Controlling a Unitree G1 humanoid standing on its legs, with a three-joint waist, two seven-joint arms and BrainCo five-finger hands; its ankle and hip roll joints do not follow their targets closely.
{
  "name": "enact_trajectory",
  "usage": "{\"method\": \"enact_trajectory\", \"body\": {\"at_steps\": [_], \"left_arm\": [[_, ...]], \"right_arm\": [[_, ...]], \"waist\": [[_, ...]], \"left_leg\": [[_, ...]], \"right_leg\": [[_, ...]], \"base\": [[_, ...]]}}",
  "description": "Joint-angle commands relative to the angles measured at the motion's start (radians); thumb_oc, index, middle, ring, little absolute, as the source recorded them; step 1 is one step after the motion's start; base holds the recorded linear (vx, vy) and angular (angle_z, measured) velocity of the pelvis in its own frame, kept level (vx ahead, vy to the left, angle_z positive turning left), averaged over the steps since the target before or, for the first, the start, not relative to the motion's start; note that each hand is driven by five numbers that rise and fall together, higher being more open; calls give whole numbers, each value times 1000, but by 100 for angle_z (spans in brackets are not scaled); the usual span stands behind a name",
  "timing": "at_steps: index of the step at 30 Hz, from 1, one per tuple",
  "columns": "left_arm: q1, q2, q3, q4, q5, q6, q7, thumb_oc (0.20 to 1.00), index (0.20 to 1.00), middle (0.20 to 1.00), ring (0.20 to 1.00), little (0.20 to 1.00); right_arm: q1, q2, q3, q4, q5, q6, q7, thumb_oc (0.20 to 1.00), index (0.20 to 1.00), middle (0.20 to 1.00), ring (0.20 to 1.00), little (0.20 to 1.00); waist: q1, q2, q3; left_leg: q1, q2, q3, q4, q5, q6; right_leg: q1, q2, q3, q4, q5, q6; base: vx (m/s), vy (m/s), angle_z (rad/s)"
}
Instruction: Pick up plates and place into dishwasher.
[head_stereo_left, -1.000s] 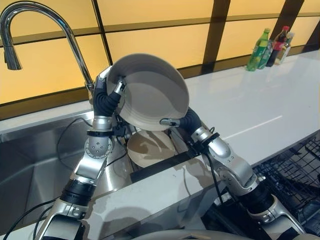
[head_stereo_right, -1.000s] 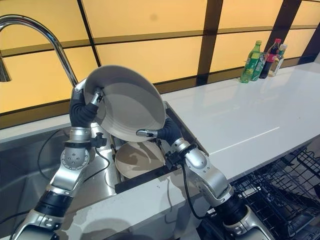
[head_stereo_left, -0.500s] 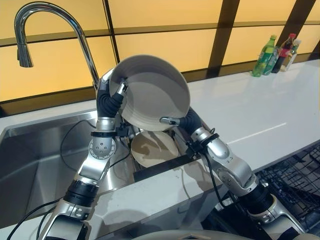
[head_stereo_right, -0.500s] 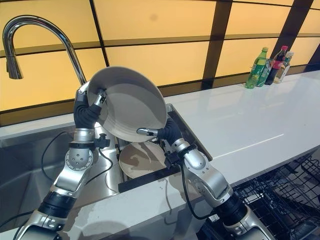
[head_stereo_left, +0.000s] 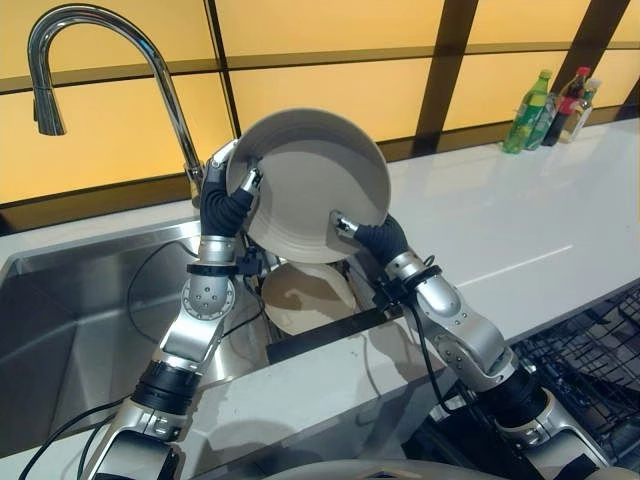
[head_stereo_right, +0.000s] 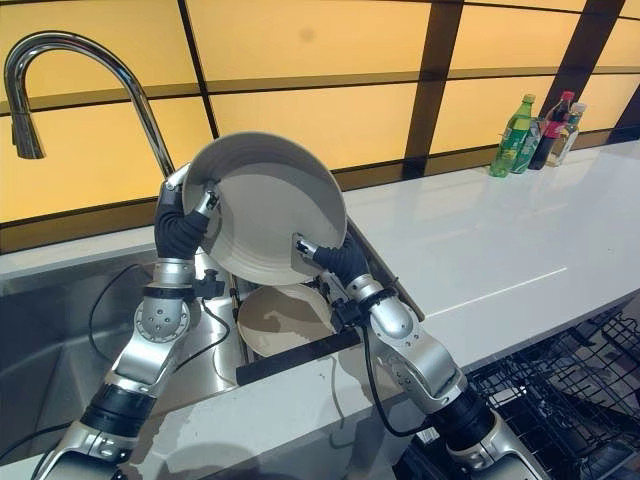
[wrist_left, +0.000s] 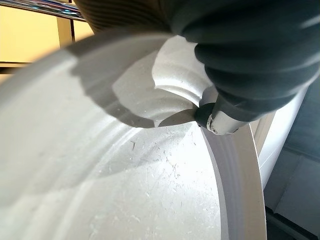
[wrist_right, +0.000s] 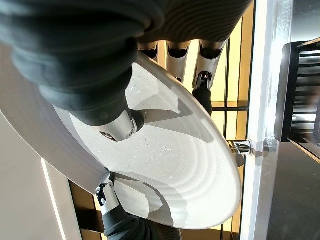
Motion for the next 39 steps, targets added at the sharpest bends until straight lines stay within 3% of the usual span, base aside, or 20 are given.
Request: {"method": "enact_trajectory", "body": {"at_steps": [1, 6, 10, 11, 12, 13, 28, 39], "left_arm": [[-75, -10, -100, -48, -4, -44, -56, 200, 200, 200, 200, 200], [-72, -16, -101, -41, -5, -42, -69, 200, 200, 200, 200, 200], [-71, -16, -97, -39, -41, -4, -78, 200, 200, 200, 200, 200], [-69, -22, -93, -31, -61, 24, -60, 398, 398, 398, 398, 398], [-68, -24, -92, -29, -62, 28, -54, 868, 868, 868, 868, 868], [-66, -29, -84, -21, -73, 31, -40, 1000, 1000, 1000, 1000, 1000], [-55, -31, 90, -37, -83, 31, 180, 1000, 1000, 1000, 1000, 1000], [-25, 1, 183, -44, -83, 31, 225, 1000, 1000, 1000, 1000, 1000]], "right_arm": [[-163, 61, -17, -54, 21, -39, 48, 200, 200, 200, 200, 200], [-166, 65, -16, -44, 16, -47, 51, 200, 200, 200, 200, 200], [-169, 63, -18, -44, 17, -57, 48, 200, 200, 200, 200, 200], [-172, 64, -22, -41, 15, -62, 50, 200, 200, 200, 200, 200], [-173, 64, -24, -41, 14, -63, 51, 200, 200, 200, 200, 200], [-176, 64, -28, -38, 7, -66, 47, 200, 200, 200, 200, 200], [-184, 38, -122, -43, -17, -58, 9, 200, 200, 200, 200, 200], [-153, -64, -243, -39, -170, -89, -79, 200, 200, 200, 200, 200]], "waist": [[17, -14, -7], [21, -16, -7], [23, -17, -8], [24, -17, -8], [24, -17, -7], [25, -17, -7], [27, -20, -14], [10, -26, -17]], "left_leg": [[-19, -13, -38, 6, -51, 24], [-17, -13, -44, 6, -51, 25], [-17, -11, -43, 6, -49, 24], [-16, -9, -42, 6, -49, 24], [-16, -9, -42, 6, -48, 23], [-14, -8, -42, 6, -48, 23], [-12, 9, -40, 13, -44, 11], [-11, 14, -33, 10, -47, 5]], "right_leg": [[15, -44, -63, 14, -23, 42], [18, -42, -63, 16, -26, 39], [20, -41, -67, 18, -30, 38], [20, -40, -69, 20, -30, 36], [21, -39, -69, 20, -31, 36], [22, -38, -71, 21, -32, 34], [33, -31, -90, 25, -43, 23], [30, -32, -78, 21, -41, 26]], "base": [[0, 0, 0], [0, 0, 0], [-9, 0, 0], [-31, 2, 0], [0, 0, 0], [0, 0, 0], [-5, 0, 1], [-3, 8, 3]]}}
